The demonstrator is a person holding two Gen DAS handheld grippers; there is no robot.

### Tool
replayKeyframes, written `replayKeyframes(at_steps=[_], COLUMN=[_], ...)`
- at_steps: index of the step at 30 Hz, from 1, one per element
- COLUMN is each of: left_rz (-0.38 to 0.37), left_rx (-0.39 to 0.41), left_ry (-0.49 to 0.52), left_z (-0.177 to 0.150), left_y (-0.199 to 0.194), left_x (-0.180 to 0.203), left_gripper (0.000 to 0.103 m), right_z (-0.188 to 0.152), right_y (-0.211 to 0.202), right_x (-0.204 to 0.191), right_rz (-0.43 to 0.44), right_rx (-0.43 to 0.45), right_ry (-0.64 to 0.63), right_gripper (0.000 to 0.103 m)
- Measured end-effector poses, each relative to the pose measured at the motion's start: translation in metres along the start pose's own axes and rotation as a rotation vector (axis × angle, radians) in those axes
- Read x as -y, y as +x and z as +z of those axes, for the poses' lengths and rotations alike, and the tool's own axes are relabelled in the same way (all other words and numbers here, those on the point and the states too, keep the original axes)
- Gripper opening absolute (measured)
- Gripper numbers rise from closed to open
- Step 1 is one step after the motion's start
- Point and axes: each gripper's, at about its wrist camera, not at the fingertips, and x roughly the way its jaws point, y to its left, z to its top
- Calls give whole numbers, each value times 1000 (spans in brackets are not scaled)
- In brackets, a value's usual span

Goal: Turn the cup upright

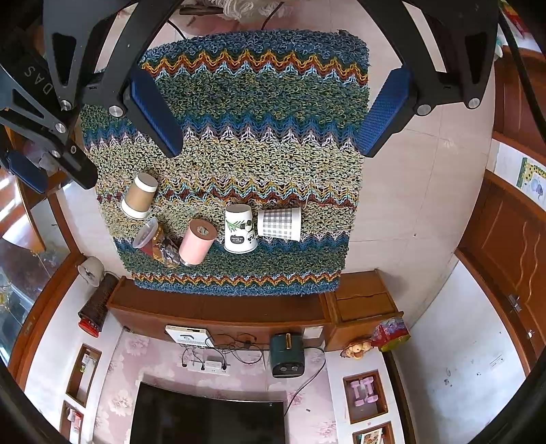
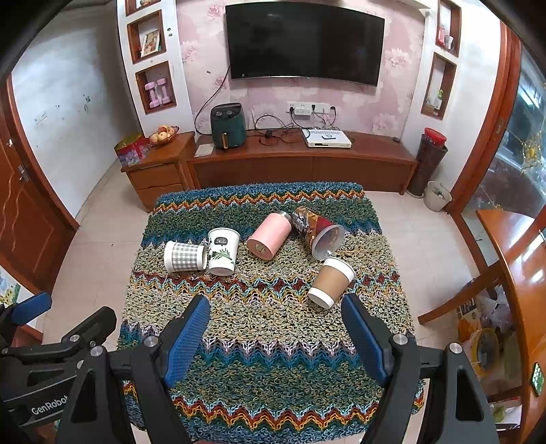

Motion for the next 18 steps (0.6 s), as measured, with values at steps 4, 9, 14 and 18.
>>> replayKeyframes(at_steps=[4,9,14,18], left_rz=[0,-3,-4,-3], left_rx=[-1,-1,2,7], left_ry=[5,6,6,-10], left_z=[0,0,1,5], left_y=[1,1,3,5], left_x=[-1,-2,-6,-12], left_gripper=[102,102,102,102], right_z=[0,-1,-2,-1], right_y=[2,3,3,5], right_x=[0,-1,-2,-2], right_rz=[-1,-2,-4,-10], right_rx=[-3,-6,-5,-1], right_ry=[3,8,6,1], right_gripper=[80,80,80,80])
